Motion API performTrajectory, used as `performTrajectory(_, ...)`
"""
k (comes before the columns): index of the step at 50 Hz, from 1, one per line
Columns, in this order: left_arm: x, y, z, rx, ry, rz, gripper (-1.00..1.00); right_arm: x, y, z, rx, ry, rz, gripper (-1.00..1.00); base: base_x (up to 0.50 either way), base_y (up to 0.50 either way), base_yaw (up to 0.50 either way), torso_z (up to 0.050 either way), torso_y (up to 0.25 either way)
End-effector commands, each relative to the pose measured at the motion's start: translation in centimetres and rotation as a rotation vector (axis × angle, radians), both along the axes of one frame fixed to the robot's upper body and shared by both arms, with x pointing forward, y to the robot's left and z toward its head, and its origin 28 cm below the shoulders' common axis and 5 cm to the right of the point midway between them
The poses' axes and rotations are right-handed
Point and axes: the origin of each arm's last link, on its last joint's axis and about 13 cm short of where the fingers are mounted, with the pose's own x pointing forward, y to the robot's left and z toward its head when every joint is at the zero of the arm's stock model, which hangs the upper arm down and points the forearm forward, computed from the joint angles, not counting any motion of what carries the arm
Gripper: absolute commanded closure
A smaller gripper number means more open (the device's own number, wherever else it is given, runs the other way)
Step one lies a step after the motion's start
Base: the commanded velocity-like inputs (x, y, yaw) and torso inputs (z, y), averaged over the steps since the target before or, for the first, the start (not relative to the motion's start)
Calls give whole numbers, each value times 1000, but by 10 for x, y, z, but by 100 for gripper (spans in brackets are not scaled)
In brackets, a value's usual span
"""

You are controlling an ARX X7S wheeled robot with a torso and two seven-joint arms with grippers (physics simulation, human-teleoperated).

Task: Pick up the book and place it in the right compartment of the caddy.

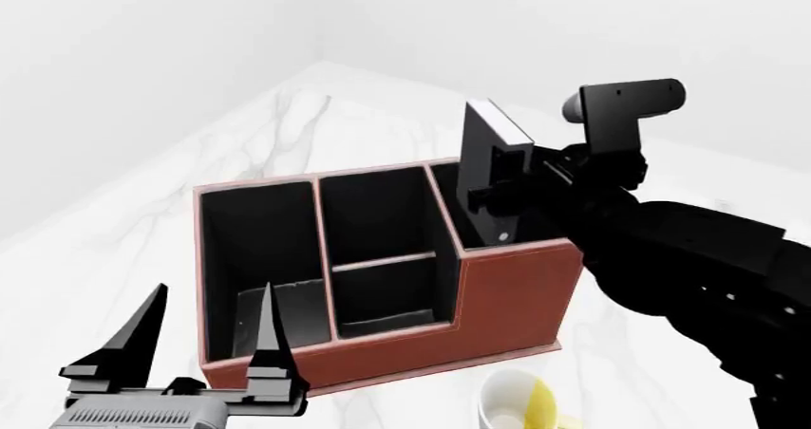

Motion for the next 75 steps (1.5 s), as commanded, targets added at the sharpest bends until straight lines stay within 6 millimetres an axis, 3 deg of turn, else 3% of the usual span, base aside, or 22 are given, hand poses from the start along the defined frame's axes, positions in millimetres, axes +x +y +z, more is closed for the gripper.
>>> performTrajectory(1,0,0,0,1,0,0,-100,3,-4,0,-6,-38,-24,100,0,0,0,0,0)
performTrajectory(75,0,0,-1,1,0,1,-100,9,-5,-40,-12,10,-17,100,0,0,0,0,2)
